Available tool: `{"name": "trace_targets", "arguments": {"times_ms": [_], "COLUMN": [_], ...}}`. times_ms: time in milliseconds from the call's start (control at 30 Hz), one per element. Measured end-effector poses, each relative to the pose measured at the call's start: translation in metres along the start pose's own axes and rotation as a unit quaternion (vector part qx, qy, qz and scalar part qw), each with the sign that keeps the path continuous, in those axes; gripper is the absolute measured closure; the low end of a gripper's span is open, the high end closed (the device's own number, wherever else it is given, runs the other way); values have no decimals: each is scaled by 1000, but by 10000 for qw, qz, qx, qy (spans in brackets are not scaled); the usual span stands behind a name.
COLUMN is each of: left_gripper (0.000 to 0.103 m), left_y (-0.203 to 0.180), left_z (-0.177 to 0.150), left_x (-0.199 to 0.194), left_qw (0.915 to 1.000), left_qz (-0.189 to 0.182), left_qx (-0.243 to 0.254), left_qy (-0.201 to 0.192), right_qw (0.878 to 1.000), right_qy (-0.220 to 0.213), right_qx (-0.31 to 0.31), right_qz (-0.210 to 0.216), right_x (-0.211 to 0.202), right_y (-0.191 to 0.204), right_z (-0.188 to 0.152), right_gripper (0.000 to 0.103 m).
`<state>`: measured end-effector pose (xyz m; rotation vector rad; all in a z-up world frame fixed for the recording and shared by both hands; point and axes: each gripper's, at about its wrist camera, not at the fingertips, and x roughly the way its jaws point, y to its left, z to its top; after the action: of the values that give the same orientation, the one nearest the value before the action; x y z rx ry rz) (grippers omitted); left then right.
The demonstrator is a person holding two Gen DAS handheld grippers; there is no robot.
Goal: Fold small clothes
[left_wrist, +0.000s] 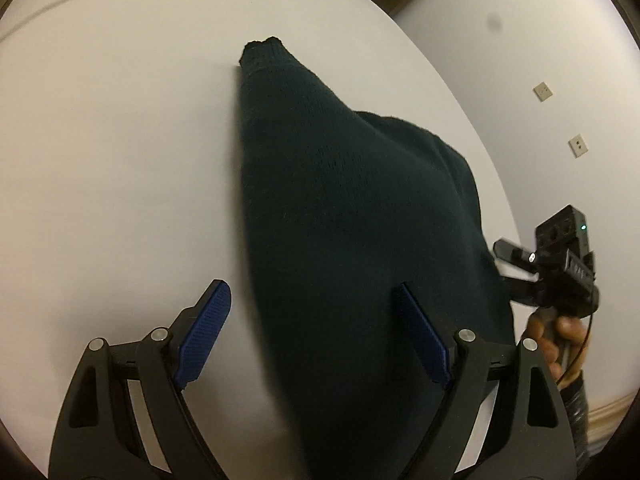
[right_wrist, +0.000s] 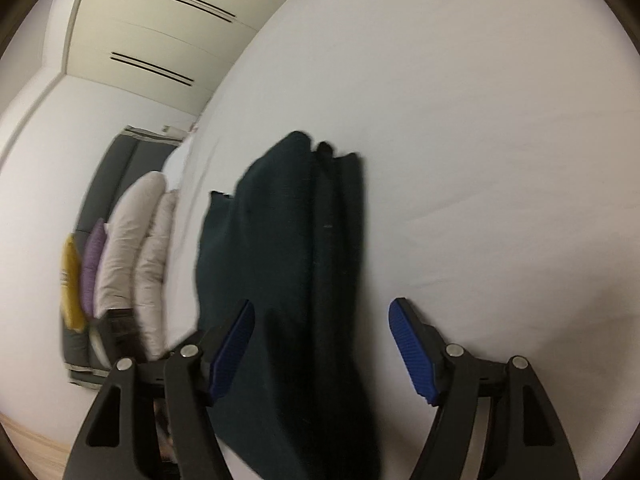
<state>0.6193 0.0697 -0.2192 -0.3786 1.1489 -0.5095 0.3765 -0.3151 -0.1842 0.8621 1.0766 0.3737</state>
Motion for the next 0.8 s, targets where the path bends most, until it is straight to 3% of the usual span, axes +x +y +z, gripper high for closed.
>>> {"name": "trace_targets", "arguments": {"times_ms": [33,100,133,167,300,467,800], "left_gripper": [21,39,40,44,64,70,70], "left_y": [0,1,2,2,-10,-18,-22], "left_z": [5,12,14,16,16,8,-41], "left_x": [3,8,10,12,6,-28,-157], "left_qw": [10000,9995,9992,9992,9996,9998,9970], "left_qz": [-60,-234,-268,-258,-173,-172,158], "left_qx": [-29,-89,-149,-135,18,-6,602], "left_qy": [63,174,248,273,232,44,-471], "right_qw": [9999,9997,9997,9996,9991,9961,9914], "right_qy": [130,231,237,252,194,-105,-202], "right_qx": [-70,-126,-107,-78,-268,-622,-1280], "right_qz": [10,-6,25,27,-267,-614,-181], "right_x": [8,18,19,20,27,12,-13], "right_y": [3,6,6,4,14,59,166], "right_z": [3,8,10,12,8,-4,-83], "right_gripper": [31,35,43,59,72,78,78]}}
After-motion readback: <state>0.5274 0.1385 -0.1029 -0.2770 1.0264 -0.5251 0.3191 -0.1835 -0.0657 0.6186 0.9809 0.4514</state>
